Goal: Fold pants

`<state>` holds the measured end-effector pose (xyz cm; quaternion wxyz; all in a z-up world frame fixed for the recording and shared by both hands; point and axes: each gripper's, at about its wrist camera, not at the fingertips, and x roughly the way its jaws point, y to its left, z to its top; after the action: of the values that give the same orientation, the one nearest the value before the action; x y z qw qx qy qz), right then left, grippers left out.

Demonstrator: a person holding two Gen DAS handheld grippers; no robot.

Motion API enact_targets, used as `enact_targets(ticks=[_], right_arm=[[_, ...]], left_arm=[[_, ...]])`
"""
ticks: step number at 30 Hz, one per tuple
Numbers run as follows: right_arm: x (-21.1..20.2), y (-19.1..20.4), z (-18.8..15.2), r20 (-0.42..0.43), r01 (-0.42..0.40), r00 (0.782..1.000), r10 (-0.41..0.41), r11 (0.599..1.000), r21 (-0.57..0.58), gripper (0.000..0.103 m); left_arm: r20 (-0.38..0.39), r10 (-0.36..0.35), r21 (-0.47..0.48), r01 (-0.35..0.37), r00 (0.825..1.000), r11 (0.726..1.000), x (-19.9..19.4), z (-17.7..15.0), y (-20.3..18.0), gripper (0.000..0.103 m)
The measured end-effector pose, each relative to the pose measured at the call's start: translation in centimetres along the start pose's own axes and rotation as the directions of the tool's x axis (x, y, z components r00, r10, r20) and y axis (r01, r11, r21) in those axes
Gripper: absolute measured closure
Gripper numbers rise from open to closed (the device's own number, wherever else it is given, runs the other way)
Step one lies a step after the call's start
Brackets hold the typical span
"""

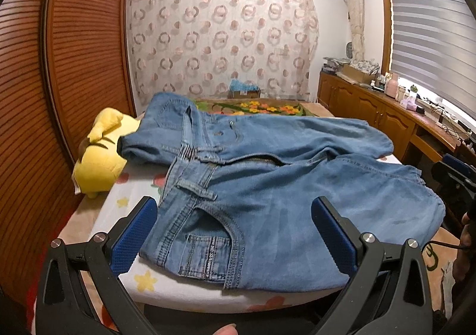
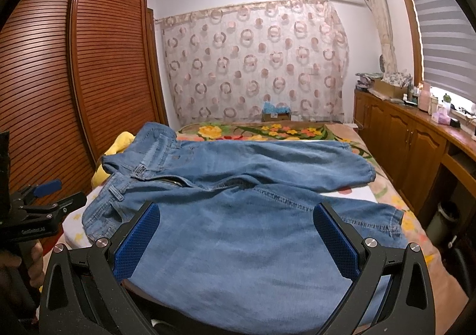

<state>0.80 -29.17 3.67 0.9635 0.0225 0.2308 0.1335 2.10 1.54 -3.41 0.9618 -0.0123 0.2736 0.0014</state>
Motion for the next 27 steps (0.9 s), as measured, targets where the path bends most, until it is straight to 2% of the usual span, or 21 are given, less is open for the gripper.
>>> enact_targets(ticks=[6,10,13,19,27], right_arm=[[0.6,-0.1,0.3,-0.023,0.008,1.000,-0.008,1.000,-0.003,0.001],[0.8,0.1,0.5,-0.038,0.017,0.999,-0.018,1.000,-0.007,0.001],[1.0,0.1,0.6,-0.047,0.024,0.999,-0.025,1.000,-0.012,0.001],[1.3,0.1,0.6,-0.060,0.040,0.997,-0.042,0.999,-0.022,0.001],[1.6,-0.6,0.6,-0.093,0.080,0.992,-0.082,0.996,-0.031,0.001]], left_arm=[[-0.013,-0.006,-0.035,0.005,1.000,0.999,1.3,-0.8,1.5,0.000],[-0.020,0.042,-0.035,-0.043,0.999,0.998,2.3,-1.3,2.6,0.000],[-0.040,0.052,-0.020,-0.052,0.998,0.998,3.1,-1.6,3.5,0.000],[-0.081,0.040,-0.022,-0.042,0.996,0.999,3.9,-2.1,5.4,0.000],[-0.078,-0.009,-0.061,0.004,0.997,0.998,4.2,-2.9,7.9,0.000]])
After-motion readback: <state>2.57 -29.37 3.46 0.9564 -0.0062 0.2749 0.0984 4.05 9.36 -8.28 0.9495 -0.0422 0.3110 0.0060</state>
